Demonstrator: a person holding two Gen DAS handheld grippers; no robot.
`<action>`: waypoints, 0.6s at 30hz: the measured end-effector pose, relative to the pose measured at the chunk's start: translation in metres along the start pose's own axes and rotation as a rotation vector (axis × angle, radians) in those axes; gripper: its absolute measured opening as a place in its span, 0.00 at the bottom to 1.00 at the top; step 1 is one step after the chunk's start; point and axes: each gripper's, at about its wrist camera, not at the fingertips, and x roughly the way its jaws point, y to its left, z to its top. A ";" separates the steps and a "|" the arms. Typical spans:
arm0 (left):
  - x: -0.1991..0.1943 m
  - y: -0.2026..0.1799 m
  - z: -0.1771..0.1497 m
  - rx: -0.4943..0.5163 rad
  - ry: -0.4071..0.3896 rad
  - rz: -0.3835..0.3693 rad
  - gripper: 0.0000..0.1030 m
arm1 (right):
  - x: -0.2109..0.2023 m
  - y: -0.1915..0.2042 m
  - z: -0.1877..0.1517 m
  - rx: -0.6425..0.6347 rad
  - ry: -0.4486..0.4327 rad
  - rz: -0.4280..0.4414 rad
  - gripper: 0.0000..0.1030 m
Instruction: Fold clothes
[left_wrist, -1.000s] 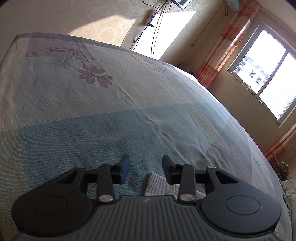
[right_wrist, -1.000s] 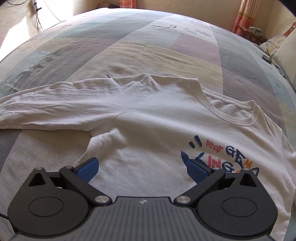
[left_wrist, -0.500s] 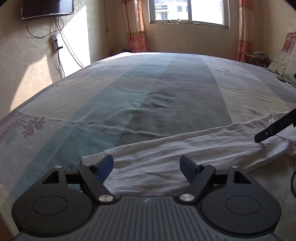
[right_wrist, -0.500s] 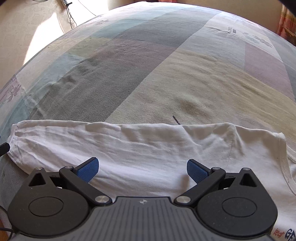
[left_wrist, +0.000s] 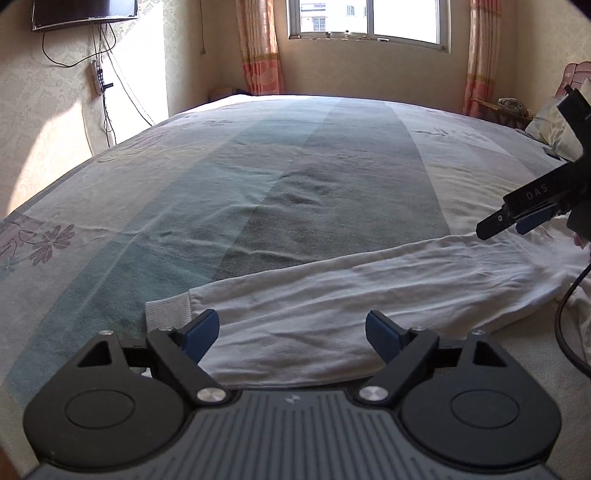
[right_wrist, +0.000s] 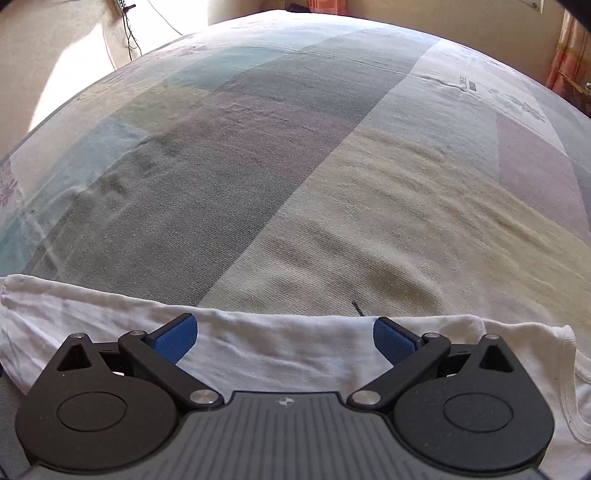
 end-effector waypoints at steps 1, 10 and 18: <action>0.001 0.002 -0.002 -0.009 0.009 0.005 0.84 | -0.002 0.005 -0.005 0.011 0.016 0.032 1.00; -0.003 0.006 -0.009 -0.021 0.032 0.005 0.84 | 0.038 0.070 -0.016 -0.162 -0.020 -0.048 1.00; 0.004 0.008 0.013 -0.053 0.002 -0.127 0.85 | -0.003 0.036 -0.002 -0.058 -0.050 0.038 1.00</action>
